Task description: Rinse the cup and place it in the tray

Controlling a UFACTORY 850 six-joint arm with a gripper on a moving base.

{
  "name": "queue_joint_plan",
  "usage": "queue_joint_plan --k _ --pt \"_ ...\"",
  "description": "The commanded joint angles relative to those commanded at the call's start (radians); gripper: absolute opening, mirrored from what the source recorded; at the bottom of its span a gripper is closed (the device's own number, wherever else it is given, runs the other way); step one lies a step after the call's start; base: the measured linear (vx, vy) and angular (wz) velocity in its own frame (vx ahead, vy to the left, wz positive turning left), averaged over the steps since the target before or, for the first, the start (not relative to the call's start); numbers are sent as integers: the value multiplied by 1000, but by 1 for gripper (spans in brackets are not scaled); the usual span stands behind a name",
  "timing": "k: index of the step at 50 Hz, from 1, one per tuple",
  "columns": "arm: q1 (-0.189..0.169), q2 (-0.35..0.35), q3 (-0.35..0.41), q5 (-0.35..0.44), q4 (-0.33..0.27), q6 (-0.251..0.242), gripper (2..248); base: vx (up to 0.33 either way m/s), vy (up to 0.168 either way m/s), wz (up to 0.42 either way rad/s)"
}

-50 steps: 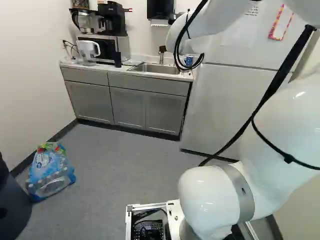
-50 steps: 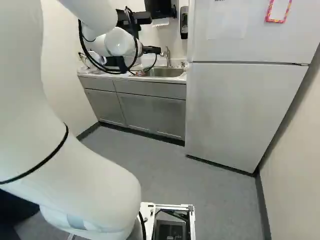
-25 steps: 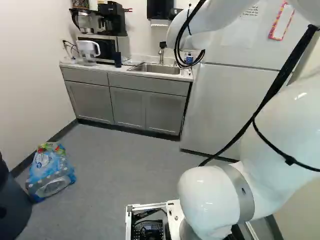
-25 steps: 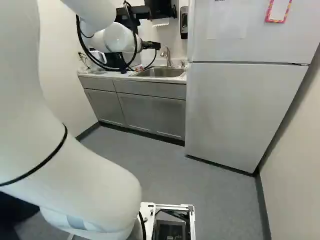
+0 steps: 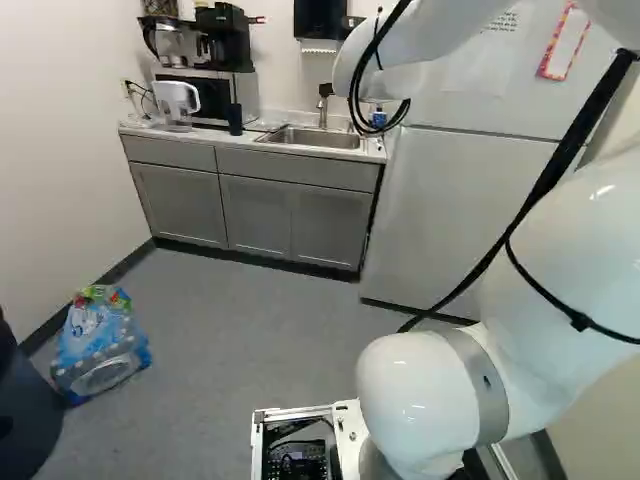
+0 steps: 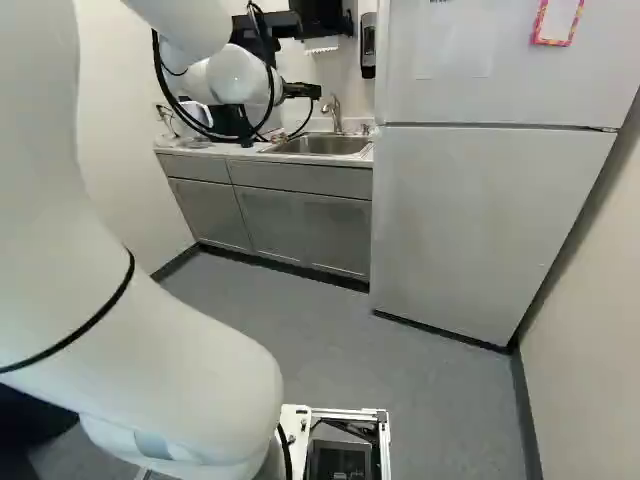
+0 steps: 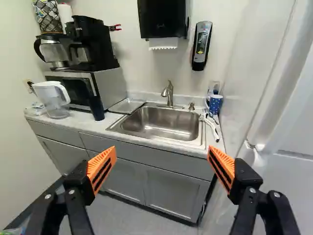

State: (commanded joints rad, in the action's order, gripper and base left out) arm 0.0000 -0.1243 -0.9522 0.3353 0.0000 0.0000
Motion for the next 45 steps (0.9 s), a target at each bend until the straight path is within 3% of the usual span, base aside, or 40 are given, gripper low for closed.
queue_joint_plan --k 45 --pt "0 0 0 0 0 0 247 85 26 -11"
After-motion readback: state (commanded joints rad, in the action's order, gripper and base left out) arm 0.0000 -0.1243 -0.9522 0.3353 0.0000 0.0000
